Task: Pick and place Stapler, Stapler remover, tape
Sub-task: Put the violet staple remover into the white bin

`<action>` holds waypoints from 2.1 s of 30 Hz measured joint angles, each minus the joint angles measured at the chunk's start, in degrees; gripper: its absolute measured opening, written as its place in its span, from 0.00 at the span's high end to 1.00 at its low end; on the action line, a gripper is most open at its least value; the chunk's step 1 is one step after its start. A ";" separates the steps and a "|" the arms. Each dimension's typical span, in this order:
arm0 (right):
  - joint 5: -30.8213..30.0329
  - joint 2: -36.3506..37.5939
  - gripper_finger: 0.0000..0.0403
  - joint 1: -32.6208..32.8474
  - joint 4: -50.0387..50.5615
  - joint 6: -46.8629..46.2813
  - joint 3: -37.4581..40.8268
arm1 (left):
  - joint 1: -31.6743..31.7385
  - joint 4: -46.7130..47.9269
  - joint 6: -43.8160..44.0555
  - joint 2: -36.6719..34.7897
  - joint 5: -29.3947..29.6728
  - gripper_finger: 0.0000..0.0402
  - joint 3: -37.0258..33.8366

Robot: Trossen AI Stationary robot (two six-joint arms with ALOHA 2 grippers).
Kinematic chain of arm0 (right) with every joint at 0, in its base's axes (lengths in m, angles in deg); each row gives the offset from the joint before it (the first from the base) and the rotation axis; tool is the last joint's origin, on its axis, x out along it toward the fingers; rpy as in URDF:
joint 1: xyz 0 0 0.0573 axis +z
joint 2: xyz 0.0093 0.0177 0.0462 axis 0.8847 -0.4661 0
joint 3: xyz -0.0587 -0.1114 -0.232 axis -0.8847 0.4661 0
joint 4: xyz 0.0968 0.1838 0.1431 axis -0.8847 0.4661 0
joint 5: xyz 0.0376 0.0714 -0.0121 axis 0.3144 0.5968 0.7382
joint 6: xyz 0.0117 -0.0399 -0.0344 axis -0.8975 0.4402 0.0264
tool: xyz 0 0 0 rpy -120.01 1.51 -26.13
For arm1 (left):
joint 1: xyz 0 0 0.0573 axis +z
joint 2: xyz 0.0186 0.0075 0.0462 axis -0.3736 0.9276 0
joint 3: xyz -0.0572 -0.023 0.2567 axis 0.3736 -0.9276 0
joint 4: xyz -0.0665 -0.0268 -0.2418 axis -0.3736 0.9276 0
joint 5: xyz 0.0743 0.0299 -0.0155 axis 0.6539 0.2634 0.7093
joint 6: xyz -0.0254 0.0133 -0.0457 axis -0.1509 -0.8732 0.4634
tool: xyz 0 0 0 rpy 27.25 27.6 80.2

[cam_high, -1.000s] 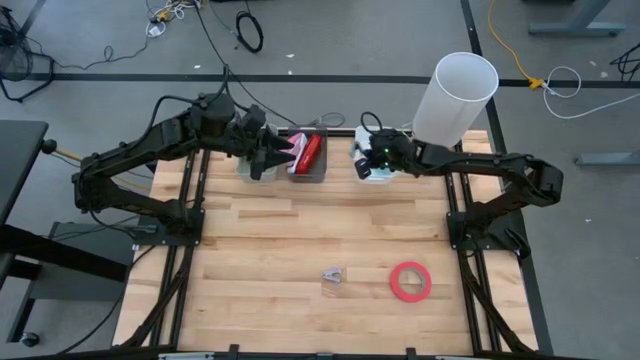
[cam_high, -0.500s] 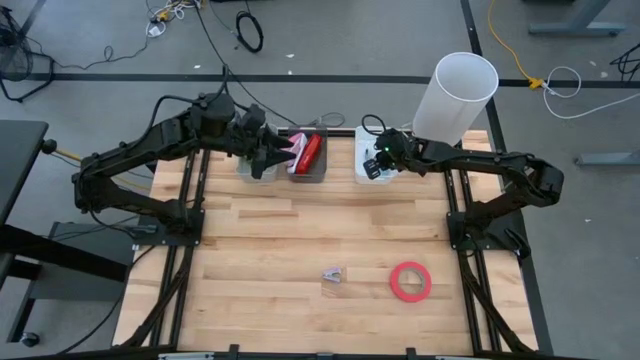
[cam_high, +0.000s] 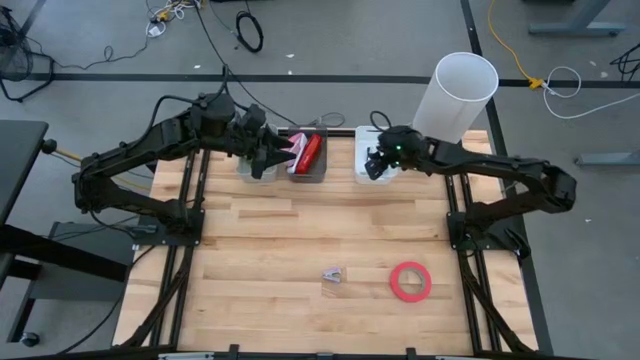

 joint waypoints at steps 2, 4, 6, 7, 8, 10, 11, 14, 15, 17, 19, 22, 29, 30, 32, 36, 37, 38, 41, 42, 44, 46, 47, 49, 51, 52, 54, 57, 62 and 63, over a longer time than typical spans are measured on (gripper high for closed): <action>0.25 2.57 0.57 1.01 0.02 0.87 0.00 | 0.00 -0.03 -0.04 0.00 -0.02 0.47 0.00; 1.63 5.01 0.58 2.29 0.20 2.08 0.00 | 0.00 -0.02 -0.07 0.00 -0.02 0.47 0.00; 4.83 7.04 0.60 3.87 0.19 3.50 0.00 | 0.00 -0.04 -0.08 0.00 -0.02 0.47 0.02; 6.72 7.80 0.61 4.80 0.20 4.13 0.00 | 0.00 -0.04 -0.11 0.00 -0.02 0.47 0.02; 8.67 8.49 0.62 5.80 0.20 4.80 0.00 | 0.00 -0.05 -0.09 0.00 -0.02 0.47 0.02; 12.04 9.41 0.63 7.90 0.20 5.50 0.00 | 0.00 -0.04 -0.10 0.00 -0.02 0.47 0.02; 13.50 9.70 0.64 9.03 0.20 5.74 0.00 | 0.00 -0.05 -0.09 0.00 -0.02 0.47 0.02; 16.52 9.98 0.66 12.53 0.06 6.21 0.00 | -0.02 -0.04 -0.09 0.00 -0.02 0.47 0.02; 17.16 9.98 0.66 13.87 -0.17 6.13 0.00 | -0.02 -0.06 -0.11 0.00 -0.02 0.47 0.02; 18.48 9.98 0.68 16.38 -0.48 5.57 0.00 | -0.02 -0.04 -0.10 0.00 -0.02 0.47 0.02; 19.05 9.71 0.69 18.98 -0.46 5.00 0.00 | -0.02 -0.04 -0.11 0.00 -0.02 0.47 0.02; 19.13 8.93 0.70 22.47 -0.58 3.24 0.00 | -0.02 -0.05 -0.11 0.00 -0.02 0.47 0.02; 19.11 4.61 0.71 28.67 -2.04 2.33 0.00 | -0.02 -0.03 -0.11 0.01 -0.02 0.47 0.02; 19.11 3.77 0.71 29.36 -2.68 2.32 0.00 | -0.02 -0.04 -0.11 0.01 -0.02 0.47 0.02; 19.25 1.88 0.71 30.68 -4.06 2.34 0.00 | -0.02 -0.02 -0.11 0.01 -0.02 0.47 0.02; 19.68 -2.30 0.71 32.84 -8.30 2.65 0.00 | -0.02 -0.04 -0.11 0.00 -0.02 0.47 0.02; 19.68 -3.52 0.71 33.29 -9.39 2.73 0.00 | -0.02 -0.02 -0.11 0.01 -0.02 0.47 0.02; 19.68 -4.72 0.71 33.63 -10.67 2.74 0.00 | -0.02 -0.02 -0.11 0.01 -0.02 0.47 0.02; 19.68 -8.31 0.71 34.55 -14.00 2.74 0.00 | -0.02 -0.02 -0.11 0.00 -0.02 0.47 0.02; 19.72 -9.54 0.71 34.83 -14.89 2.73 0.00 | -0.02 -0.03 -0.11 0.01 -0.02 0.47 0.02; 20.66 -12.03 0.71 35.24 -16.80 2.39 0.00 | -0.02 -0.02 -0.11 0.00 -0.02 0.47 0.02; 22.67 -14.45 0.71 35.55 -18.89 2.29 0.00 | -0.02 -0.04 -0.11 0.01 -0.02 0.47 0.02; 23.64 -15.73 0.71 35.76 -19.72 2.22 0.00 | -0.02 -0.04 -0.11 0.00 -0.02 0.47 0.02; 25.16 -18.20 0.71 36.23 -21.39 1.19 0.00 | -0.02 -0.02 -0.11 0.00 -0.03 0.47 0.02; 26.77 -20.61 0.71 36.61 -22.49 0.46 0.00 | -0.02 -0.01 -0.11 0.01 -0.02 0.47 0.02; 27.49 -21.71 0.71 36.85 -22.88 0.27 0.00 | -0.02 -0.02 -0.11 0.00 -0.04 0.47 0.02; 28.43 -23.61 0.71 37.31 -23.78 -0.19 0.00 | -0.02 0.01 -0.11 0.01 -0.03 0.47 0.02; 28.65 -25.57 0.71 37.86 -24.44 -0.69 0.00 | -0.02 0.01 -0.11 0.02 -0.04 0.47 0.02; 28.59 -27.35 0.72 37.94 -24.82 -0.67 0.00 | -0.02 0.03 -0.09 0.02 -0.04 0.47 0.02; 28.57 -27.73 0.72 37.92 -24.63 -0.47 0.00 | -0.02 0.03 -0.11 0.02 -0.04 0.47 0.02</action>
